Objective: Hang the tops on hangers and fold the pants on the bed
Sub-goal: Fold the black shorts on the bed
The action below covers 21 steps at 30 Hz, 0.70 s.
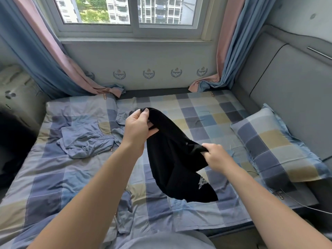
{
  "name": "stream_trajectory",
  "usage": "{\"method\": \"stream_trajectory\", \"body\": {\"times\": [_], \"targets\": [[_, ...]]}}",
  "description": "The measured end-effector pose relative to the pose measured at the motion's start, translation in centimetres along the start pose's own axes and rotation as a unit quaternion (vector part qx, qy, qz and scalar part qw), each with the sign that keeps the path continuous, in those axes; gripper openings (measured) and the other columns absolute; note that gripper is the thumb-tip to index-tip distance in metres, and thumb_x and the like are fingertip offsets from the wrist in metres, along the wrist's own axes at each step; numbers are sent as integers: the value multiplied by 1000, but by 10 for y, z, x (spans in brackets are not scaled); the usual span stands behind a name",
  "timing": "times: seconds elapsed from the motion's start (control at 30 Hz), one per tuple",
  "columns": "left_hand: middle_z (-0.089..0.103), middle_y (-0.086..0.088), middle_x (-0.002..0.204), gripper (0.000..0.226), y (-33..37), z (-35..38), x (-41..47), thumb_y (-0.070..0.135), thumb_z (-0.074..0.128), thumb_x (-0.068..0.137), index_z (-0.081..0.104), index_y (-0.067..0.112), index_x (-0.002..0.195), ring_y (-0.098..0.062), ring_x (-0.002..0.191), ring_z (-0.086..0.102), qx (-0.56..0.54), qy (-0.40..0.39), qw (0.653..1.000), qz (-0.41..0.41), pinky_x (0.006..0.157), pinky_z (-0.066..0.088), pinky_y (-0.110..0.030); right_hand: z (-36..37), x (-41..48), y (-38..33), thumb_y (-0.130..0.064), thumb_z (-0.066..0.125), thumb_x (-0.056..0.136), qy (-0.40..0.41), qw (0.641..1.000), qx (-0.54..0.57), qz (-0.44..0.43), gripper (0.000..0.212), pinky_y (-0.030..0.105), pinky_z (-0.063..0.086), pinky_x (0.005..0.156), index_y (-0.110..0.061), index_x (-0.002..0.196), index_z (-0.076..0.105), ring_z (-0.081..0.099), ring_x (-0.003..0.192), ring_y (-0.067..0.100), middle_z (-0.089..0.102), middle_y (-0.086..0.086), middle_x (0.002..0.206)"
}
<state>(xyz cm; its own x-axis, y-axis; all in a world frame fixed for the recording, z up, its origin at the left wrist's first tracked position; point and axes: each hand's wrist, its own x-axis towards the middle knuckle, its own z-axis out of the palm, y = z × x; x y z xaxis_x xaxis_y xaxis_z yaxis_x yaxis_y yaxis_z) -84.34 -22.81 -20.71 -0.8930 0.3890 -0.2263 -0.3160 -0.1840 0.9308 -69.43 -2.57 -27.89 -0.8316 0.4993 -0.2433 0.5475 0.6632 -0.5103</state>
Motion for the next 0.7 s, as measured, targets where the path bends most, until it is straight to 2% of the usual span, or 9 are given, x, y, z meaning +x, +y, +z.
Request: {"method": "stream_trajectory", "body": {"times": [0.07, 0.13, 0.23, 0.33, 0.43, 0.5, 0.6, 0.7], "targets": [[72, 2, 114, 22, -7, -3, 3, 23, 46, 107, 67, 20, 111, -19, 109, 68, 59, -34, 998, -8, 90, 57, -39, -8, 2, -13, -15, 48, 99, 11, 999, 30, -15, 35, 36, 33, 58, -14, 64, 47, 49, 63, 25, 54, 2, 61], [68, 6, 125, 24, -15, -7, 4, 25, 49, 106, 66, 26, 122, -15, 113, 65, 121, -71, 990, -14, 95, 54, -39, -12, 3, -27, -23, 50, 102, 12, 996, 89, -14, 43, 34, 31, 57, -13, 61, 44, 43, 56, 19, 47, -3, 53], [72, 6, 118, 20, -27, -11, -3, 25, 54, 103, 68, 26, 118, -17, 110, 68, 164, -110, 979, -46, 93, 55, -38, -13, 4, -43, -30, 52, 104, 20, 970, 237, 54, 44, 26, 31, 48, -14, 63, 43, 39, 48, 17, 41, -5, 49], [75, -3, 111, 14, -45, -16, -13, 20, 60, 100, 70, 19, 110, -22, 103, 71, 214, -134, 965, -74, 87, 54, -36, -18, 1, -59, -36, 52, 104, 33, 938, 331, 94, 37, 26, 37, 46, -13, 75, 55, 49, 59, 19, 50, 4, 66], [75, -5, 106, 13, -68, -21, -21, 20, 68, 95, 69, 19, 107, -17, 94, 71, 284, -169, 940, -79, 78, 54, -28, -26, -6, -77, -39, 54, 102, 62, 917, 384, 93, 36, 28, 45, 52, -15, 76, 58, 59, 75, 21, 58, 5, 76], [71, 0, 111, 26, -82, -22, -24, 24, 74, 90, 66, 20, 114, -11, 96, 69, 340, -211, 913, -78, 81, 53, -24, -34, -14, -91, -40, 56, 101, 75, 899, 423, 83, 33, 30, 48, 56, -16, 80, 61, 62, 85, 22, 63, 3, 82], [60, 12, 121, 57, -100, -21, -26, 37, 81, 80, 55, 28, 130, -7, 106, 64, 398, -267, 874, -85, 95, 53, -30, -47, -24, -108, -40, 57, 101, 79, 877, 469, 63, 31, 34, 52, 59, -15, 83, 61, 64, 90, 24, 65, 5, 87], [63, 16, 118, 70, -115, -18, -29, 49, 84, 65, 52, 32, 125, -4, 108, 63, 425, -281, 857, -83, 99, 52, -35, -61, -34, -121, -39, 58, 100, 75, 852, 518, 34, 32, 38, 52, 64, -12, 84, 63, 67, 89, 27, 68, 9, 89]]}}
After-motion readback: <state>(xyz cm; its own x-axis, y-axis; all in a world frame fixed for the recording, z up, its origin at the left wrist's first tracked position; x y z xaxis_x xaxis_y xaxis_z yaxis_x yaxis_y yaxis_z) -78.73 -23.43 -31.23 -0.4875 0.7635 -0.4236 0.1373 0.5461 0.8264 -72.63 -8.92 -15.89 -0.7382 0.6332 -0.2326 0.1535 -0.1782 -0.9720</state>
